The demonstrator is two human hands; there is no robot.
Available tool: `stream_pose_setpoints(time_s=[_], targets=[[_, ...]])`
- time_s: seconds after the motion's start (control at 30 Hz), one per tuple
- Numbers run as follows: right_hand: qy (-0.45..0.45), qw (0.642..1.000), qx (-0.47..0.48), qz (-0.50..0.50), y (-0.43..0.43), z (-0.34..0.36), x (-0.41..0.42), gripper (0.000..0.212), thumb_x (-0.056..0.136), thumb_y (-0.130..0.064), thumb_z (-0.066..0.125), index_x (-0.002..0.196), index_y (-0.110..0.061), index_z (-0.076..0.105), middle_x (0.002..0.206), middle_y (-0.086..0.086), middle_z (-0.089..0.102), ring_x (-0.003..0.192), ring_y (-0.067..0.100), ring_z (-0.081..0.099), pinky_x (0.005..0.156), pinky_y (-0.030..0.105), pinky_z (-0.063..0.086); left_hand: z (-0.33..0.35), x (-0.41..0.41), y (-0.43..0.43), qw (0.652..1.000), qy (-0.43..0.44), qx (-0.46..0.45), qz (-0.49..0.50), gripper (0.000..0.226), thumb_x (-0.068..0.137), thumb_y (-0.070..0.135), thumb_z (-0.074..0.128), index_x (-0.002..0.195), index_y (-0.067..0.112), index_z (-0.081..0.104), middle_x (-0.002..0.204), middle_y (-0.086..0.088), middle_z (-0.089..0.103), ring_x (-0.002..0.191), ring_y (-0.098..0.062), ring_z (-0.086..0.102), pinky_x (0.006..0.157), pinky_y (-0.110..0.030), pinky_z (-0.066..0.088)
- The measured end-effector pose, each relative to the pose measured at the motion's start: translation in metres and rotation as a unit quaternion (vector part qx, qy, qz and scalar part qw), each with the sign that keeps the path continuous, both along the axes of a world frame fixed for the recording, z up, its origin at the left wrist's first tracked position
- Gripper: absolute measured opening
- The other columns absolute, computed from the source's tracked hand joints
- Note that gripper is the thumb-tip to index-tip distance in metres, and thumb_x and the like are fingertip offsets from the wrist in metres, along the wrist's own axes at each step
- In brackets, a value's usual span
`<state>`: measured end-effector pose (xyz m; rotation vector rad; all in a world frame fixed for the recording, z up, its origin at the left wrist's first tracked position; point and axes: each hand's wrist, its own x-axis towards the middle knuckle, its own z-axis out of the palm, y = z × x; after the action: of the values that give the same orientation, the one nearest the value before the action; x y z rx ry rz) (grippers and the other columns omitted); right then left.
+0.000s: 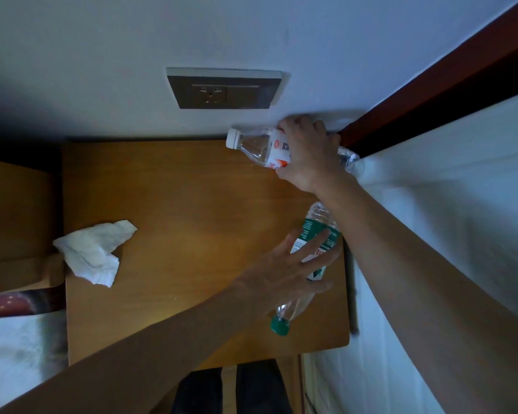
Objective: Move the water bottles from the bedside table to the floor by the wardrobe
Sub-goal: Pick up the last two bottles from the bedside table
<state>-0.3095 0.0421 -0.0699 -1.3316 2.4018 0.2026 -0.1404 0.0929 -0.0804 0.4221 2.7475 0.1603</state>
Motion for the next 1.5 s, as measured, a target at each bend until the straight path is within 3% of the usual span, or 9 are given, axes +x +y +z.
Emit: stream_pose_setpoints(time_s=[0.33,0.53,0.67,0.8,0.93,1.07,1.2,1.37,1.5], targets=[[-0.031,0.999,-0.009,0.002,0.000,0.007,-0.001,0.069,0.072,-0.026,0.083,0.130,-0.021,0.046,0.133,0.005,0.052,0.126,0.031,0.042,0.099,0.053,0.035,0.002,0.009,-0.001,0.997,0.033,-0.024,-0.069,0.081,0.072,0.027,0.082,0.141,0.025,0.040,0.159,-0.012,0.021,0.148,-0.039,0.008,0.110,-0.061,-0.007],[-0.075,0.997,-0.028,0.009,0.008,0.020,0.008,0.062,0.074,-0.029,0.082,0.127,-0.023,0.050,0.122,0.002,0.057,0.116,0.028,0.049,0.088,0.043,0.040,0.008,0.036,-0.002,0.998,0.026,0.051,-0.036,0.080,0.077,0.030,0.078,0.142,0.025,0.031,0.157,-0.020,0.020,0.146,-0.045,0.008,0.110,-0.067,0.003],[-0.137,0.988,-0.070,-0.012,0.012,0.038,0.016,0.063,0.069,-0.029,0.084,0.123,-0.022,0.052,0.114,0.000,0.062,0.108,0.026,0.055,0.086,0.045,0.051,0.034,0.056,-0.001,0.992,0.023,0.120,0.035,0.081,0.070,0.032,0.085,0.134,0.023,0.036,0.150,-0.023,0.035,0.141,-0.042,0.031,0.109,-0.058,0.034],[-0.179,0.980,-0.085,-0.034,0.018,0.064,0.020,0.068,0.069,-0.019,0.087,0.128,-0.019,0.053,0.113,0.002,0.065,0.103,0.022,0.062,0.087,0.041,0.054,0.060,0.073,-0.009,0.982,-0.020,0.175,0.069,0.066,0.093,0.026,0.062,0.136,0.027,0.012,0.159,-0.021,0.013,0.148,-0.040,0.008,0.112,-0.060,0.030],[-0.225,0.966,-0.110,-0.070,0.030,0.098,0.022,0.073,0.072,-0.017,0.087,0.133,-0.021,0.049,0.113,-0.001,0.062,0.103,0.017,0.061,0.085,0.033,0.055,0.075,0.091,-0.019,0.975,0.053,0.175,0.126,0.080,0.072,0.065,0.069,0.135,0.027,0.039,0.141,-0.009,0.051,0.131,-0.026,0.050,0.107,-0.041,0.044],[-0.249,0.942,-0.184,-0.129,0.040,0.134,0.034,0.071,0.070,-0.021,0.090,0.130,-0.022,0.051,0.108,-0.009,0.061,0.093,0.004,0.059,0.071,0.010,0.044,0.091,0.113,-0.022,0.872,0.114,0.333,0.340,0.079,0.066,0.057,0.074,0.133,0.022,0.050,0.138,0.000,0.052,0.120,-0.018,0.057,0.089,-0.037,0.057],[-0.278,0.909,-0.260,-0.172,0.044,0.168,0.051,0.064,0.069,-0.018,0.090,0.121,-0.023,0.054,0.107,-0.011,0.064,0.098,0.001,0.060,0.071,0.004,0.045,0.134,0.121,-0.038,0.784,0.192,0.368,0.462,0.063,0.064,0.048,0.075,0.113,0.008,0.066,0.112,-0.003,0.067,0.094,-0.013,0.069,0.076,-0.020,0.057],[-0.298,0.876,-0.323,-0.199,0.049,0.219,0.076,0.061,0.068,-0.016,0.090,0.116,-0.026,0.053,0.106,-0.011,0.065,0.101,0.004,0.062,0.078,0.014,0.048,0.188,0.132,-0.060,0.674,0.287,0.387,0.560,0.052,0.063,0.042,0.086,0.106,0.024,0.063,0.097,0.011,0.065,0.085,-0.001,0.064,0.068,-0.010,0.050],[-0.338,0.833,-0.376,-0.223,0.056,0.262,0.092,0.070,0.067,-0.011,0.091,0.117,-0.033,0.048,0.113,-0.004,0.067,0.104,0.014,0.067,0.089,0.039,0.058,0.237,0.141,-0.067,0.583,0.267,0.414,0.646,0.056,0.062,0.033,0.090,0.109,0.020,0.061,0.095,0.011,0.066,0.084,0.000,0.064,0.065,-0.010,0.051]])
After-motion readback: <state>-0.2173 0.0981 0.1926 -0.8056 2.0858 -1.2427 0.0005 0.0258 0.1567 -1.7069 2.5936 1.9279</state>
